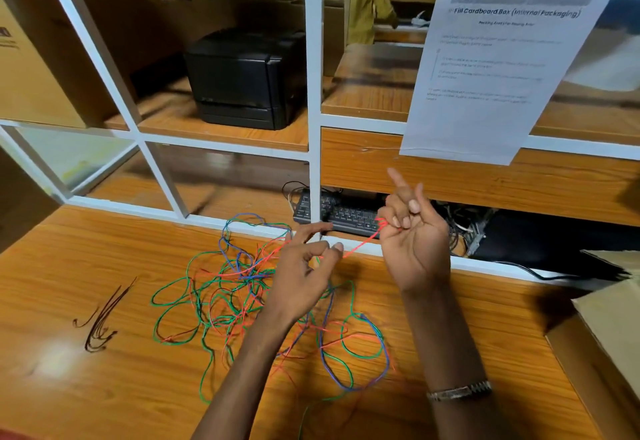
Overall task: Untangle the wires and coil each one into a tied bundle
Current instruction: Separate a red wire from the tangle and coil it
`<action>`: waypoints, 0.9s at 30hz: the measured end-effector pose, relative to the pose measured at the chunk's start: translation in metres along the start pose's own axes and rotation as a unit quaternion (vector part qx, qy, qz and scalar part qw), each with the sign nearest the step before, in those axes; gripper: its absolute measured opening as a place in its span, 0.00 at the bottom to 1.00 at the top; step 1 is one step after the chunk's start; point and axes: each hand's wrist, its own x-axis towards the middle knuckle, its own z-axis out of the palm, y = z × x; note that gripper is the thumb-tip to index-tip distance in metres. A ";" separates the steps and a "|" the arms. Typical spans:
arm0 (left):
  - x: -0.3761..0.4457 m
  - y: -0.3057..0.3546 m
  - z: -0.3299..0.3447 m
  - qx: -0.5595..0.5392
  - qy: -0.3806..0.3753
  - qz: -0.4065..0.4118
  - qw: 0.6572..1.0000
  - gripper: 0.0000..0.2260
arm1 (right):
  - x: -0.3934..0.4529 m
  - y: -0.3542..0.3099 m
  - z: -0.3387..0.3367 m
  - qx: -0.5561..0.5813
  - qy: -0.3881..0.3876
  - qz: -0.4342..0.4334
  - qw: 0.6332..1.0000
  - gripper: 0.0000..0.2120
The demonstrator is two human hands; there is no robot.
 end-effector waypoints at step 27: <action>0.012 -0.012 -0.068 0.032 0.075 0.042 0.996 0.18 | -0.041 0.006 -0.023 -0.142 -0.282 0.408 0.857 0.35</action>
